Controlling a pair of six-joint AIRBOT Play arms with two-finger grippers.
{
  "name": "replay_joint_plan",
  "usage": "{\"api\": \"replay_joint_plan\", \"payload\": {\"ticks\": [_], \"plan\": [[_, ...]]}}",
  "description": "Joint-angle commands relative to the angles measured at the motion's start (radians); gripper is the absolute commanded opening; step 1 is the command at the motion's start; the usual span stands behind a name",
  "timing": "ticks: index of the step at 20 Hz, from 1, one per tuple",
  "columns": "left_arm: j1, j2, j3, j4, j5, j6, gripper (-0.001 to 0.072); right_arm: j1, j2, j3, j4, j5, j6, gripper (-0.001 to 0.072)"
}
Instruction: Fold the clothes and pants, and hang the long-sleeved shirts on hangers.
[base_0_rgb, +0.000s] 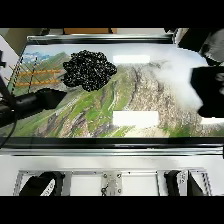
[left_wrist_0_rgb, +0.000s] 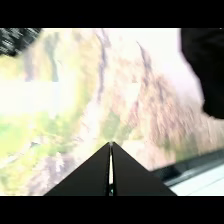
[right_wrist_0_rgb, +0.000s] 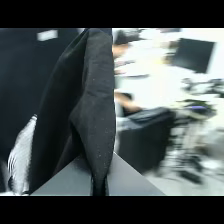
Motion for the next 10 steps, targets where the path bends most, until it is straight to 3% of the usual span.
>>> {"api": "replay_joint_plan", "payload": {"ticks": [1, 6, 10], "plan": [[-0.155, -0.085, -0.001, 0.006, 0.086, 0.003, 0.0012, -0.108, -0.066, 0.136, -0.169, -0.015, 0.188, 0.0011], [-0.298, -0.281, 0.183, 0.096, 0.09, 0.019, 0.0012, -0.175, -0.146, 0.281, -0.328, 0.013, 0.348, 0.0012], [-0.313, -0.404, 0.321, 0.096, 0.044, 0.029, 0.0012, -0.242, -0.172, 0.286, -0.343, 0.01, 0.39, 0.0011]]}}
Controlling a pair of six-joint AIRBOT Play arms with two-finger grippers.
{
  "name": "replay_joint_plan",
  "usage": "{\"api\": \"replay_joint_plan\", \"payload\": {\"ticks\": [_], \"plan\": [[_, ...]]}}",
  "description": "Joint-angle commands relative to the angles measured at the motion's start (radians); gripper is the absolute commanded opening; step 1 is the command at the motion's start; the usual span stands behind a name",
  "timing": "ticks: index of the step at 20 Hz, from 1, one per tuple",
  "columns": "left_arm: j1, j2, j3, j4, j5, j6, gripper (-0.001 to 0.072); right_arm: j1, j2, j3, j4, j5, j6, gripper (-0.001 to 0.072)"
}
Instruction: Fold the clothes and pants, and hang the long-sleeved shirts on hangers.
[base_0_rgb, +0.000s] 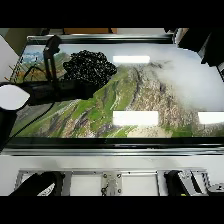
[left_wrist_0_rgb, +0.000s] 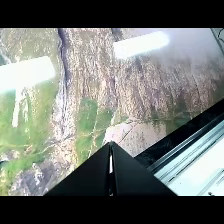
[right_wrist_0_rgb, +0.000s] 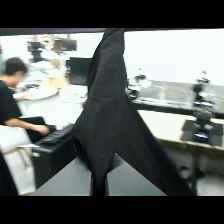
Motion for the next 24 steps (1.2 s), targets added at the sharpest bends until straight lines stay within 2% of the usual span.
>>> {"api": "replay_joint_plan", "payload": {"ticks": [1, 3, 24], "plan": [[-0.024, -0.108, 0.111, 0.014, -0.037, 0.01, 0.0012, -0.059, -0.025, 0.021, -0.035, -0.013, 0.089, 0.0012], [-0.025, -0.134, 0.123, 0.011, -0.037, 0.009, 0.0012, -0.076, -0.032, 0.021, -0.035, -0.018, 0.13, 0.0012], [-0.024, -0.145, 0.122, 0.012, -0.063, 0.009, 0.0013, -0.079, -0.066, 0.021, -0.064, 0.009, 0.129, 0.0013]]}}
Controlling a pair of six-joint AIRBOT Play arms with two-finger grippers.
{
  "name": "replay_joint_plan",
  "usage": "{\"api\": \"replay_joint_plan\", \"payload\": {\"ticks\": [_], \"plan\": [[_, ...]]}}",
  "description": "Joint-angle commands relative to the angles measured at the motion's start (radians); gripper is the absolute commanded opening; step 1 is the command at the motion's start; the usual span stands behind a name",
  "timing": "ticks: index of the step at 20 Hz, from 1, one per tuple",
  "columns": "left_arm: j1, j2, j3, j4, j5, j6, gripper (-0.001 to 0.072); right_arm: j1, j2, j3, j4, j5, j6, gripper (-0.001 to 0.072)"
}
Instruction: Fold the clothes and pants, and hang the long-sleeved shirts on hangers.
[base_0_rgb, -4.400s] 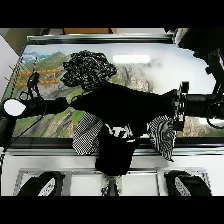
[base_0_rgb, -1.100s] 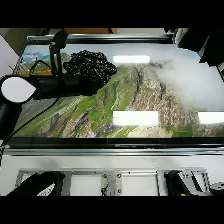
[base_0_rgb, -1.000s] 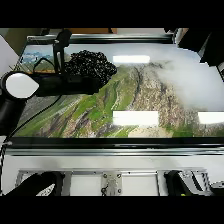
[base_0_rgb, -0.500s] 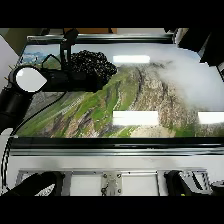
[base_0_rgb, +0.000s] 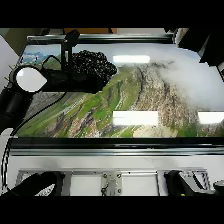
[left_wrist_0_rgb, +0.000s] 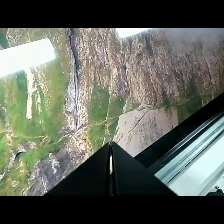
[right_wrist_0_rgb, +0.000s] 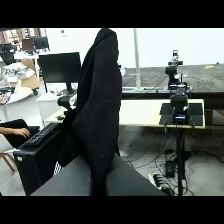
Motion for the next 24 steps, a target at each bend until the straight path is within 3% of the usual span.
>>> {"api": "replay_joint_plan", "payload": {"ticks": [1, 11, 12, 13, 14, 15, 17, 21, 22, 24], "plan": [[-0.001, -0.001, 0.001, -0.002, -0.013, -0.001, 0.0012, -0.001, -0.016, 0.0, -0.015, 0.014, 0.0, 0.0013], [-0.001, -0.001, 0.001, -0.002, -0.013, -0.001, 0.0013, 0.0, -0.034, 0.0, -0.02, 0.07, -0.003, 0.0037], [-0.001, 0.0, 0.001, -0.002, -0.014, -0.001, 0.0013, 0.0, -0.033, 0.0, -0.013, 0.078, -0.003, 0.0188], [-0.001, 0.0, 0.001, -0.002, -0.014, -0.001, 0.0012, 0.0, -0.032, 0.0, -0.014, 0.079, -0.003, 0.0408], [-0.001, -0.001, 0.001, -0.002, -0.014, -0.001, 0.0012, 0.001, -0.029, 0.0, -0.013, 0.089, -0.003, 0.0565], [-0.001, 0.0, 0.001, -0.002, -0.014, -0.001, 0.0013, 0.001, -0.022, 0.0, -0.013, 0.105, -0.003, 0.0596], [-0.001, -0.001, 0.001, -0.002, -0.013, -0.001, 0.0012, 0.001, 0.006, 0.0, 0.039, 0.133, -0.002, 0.0593], [-0.001, -0.001, 0.001, -0.002, -0.014, 0.0, 0.0012, 0.003, 0.054, 0.0, 0.356, 0.11, -0.005, 0.059], [-0.001, -0.001, 0.001, -0.001, -0.013, 0.0, 0.0012, 0.014, 0.061, -0.001, 0.442, 0.113, -0.034, 0.059], [0.0, -0.001, 0.001, 0.001, -0.013, 0.0, 0.0012, 0.083, 0.067, -0.001, 0.605, 0.114, -0.211, 0.059]]}}
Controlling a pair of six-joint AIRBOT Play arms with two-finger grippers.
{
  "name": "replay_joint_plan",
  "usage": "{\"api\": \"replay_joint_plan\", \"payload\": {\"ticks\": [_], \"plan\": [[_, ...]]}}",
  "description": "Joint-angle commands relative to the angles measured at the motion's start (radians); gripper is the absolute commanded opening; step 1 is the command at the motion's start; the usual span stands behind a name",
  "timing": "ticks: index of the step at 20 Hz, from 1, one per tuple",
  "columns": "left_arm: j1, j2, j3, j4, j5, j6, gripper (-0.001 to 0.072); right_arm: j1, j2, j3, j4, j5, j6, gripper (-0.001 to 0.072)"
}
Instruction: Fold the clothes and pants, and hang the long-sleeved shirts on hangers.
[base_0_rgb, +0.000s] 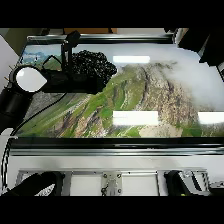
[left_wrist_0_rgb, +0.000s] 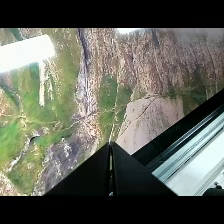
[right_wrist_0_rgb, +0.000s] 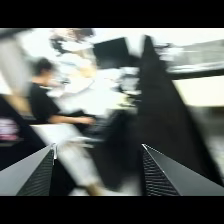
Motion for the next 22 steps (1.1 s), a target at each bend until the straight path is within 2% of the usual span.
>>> {"api": "replay_joint_plan", "payload": {"ticks": [1, 2, 4, 7, 10, 13, 16, 22], "plan": [[0.0, -0.001, 0.001, 0.003, 0.001, 0.0, 0.0012, 0.106, 0.017, 0.0, 0.335, 0.005, -0.243, 0.059], [0.0, -0.001, 0.001, 0.003, 0.001, 0.007, 0.0012, 0.18, 0.016, -0.002, 0.394, 0.016, -0.334, 0.0591], [0.0, -0.001, 0.0, 0.004, 0.013, 0.008, 0.0012, 0.368, 0.008, -0.012, 0.411, 0.061, -0.463, 0.059], [0.011, 0.0, 0.0, 0.003, 0.018, 0.016, 0.0012, 0.698, -0.001, -0.109, 0.403, 0.167, -0.537, 0.0591], [0.053, 0.0, 0.0, 0.004, -0.019, 0.016, 0.0012, 1.006, -0.021, -0.235, 0.401, 0.356, -0.616, 0.059], [0.083, 0.031, -0.032, 0.003, -0.021, 0.017, 0.0012, 1.284, -0.058, -0.343, 0.392, 0.464, -0.639, 0.059], [0.106, 0.125, -0.177, 0.002, 0.051, 0.013, 0.0012, 1.523, -0.12, -0.413, 0.267, 0.501, -0.638, 0.059], [0.114, 0.266, -0.356, 0.0, 0.098, 0.014, 0.0012, 1.726, -0.237, -0.432, 0.235, 0.505, -0.623, 0.0588]]}}
